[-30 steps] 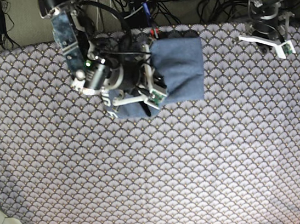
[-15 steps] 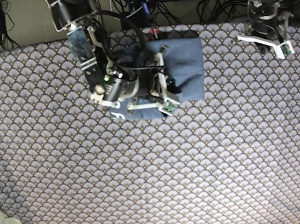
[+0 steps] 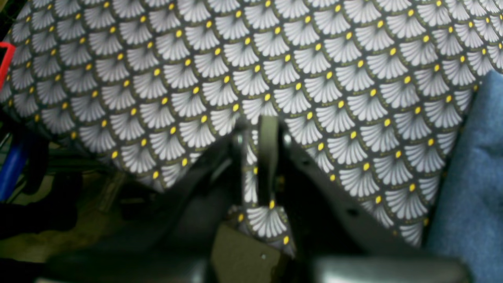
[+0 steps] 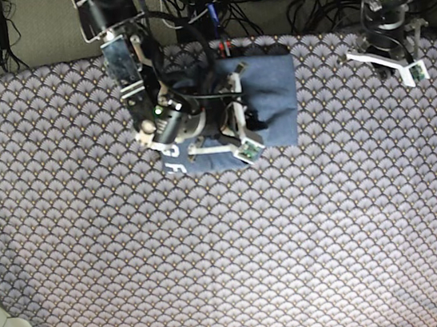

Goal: Fold the T-shirt properly
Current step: 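Fold the held end with the right gripper over onto the folded half, then press and tuck the folded bundle with the right gripper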

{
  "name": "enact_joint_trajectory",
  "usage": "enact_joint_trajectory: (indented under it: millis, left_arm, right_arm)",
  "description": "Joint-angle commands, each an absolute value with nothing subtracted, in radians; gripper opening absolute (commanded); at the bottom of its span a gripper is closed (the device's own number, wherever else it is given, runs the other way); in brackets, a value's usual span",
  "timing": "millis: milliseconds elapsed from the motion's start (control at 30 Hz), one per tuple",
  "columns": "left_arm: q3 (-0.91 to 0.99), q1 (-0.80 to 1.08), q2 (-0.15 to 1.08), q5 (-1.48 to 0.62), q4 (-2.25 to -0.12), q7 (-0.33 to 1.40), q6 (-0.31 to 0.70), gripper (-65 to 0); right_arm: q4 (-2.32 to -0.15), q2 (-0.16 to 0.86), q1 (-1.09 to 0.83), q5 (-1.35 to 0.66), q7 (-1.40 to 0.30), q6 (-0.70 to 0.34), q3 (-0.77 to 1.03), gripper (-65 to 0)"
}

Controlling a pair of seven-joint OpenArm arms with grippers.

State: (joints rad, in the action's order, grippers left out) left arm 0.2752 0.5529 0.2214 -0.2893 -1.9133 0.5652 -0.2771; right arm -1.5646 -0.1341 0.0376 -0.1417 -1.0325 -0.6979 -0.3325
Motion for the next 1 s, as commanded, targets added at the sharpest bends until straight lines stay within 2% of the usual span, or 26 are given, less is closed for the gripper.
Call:
enact_joint_trajectory:
  millis: [0,467,533,633,833,967]
  left_arm:
    - [0.28,0.553,0.231,-0.285,-1.931,0.541,-0.278,-59.8]
    - [0.277,0.552,0.231,-0.28,-1.931,0.541,-0.278,-59.8]
    - [0.277,0.552,0.231,-0.28,-1.931,0.541,-0.278,-59.8]
    - [0.277,0.552,0.231,-0.282,-1.931,0.541,-0.278,-59.8]
    - [0.277,0.552,0.231,-0.283,-1.931,0.541,-0.278,-59.8]
    - [0.277,0.552,0.231,-0.285,-1.931,0.541,-0.278,-59.8]
  right_arm:
    - [-1.587,-0.15,0.053,-0.163,-1.013,-0.698,-0.335,-65.0]
    - [-1.578,-0.151,0.058,-0.163,-1.004,-0.696,-0.41,-65.0]
    - [-1.578,-0.151,0.058,-0.166,-0.995,-0.631,-0.426,-65.0]
    - [-1.577,-0.151,0.058,-0.166,-0.97,-0.622,-0.44,-64.7]
    - [-1.497,-0.157,0.087,-0.166,-0.946,-0.615,-0.437,-56.3]
    - [-1.438,-0.157,0.088,-0.165,-0.903,-0.615,-0.432,-55.5]
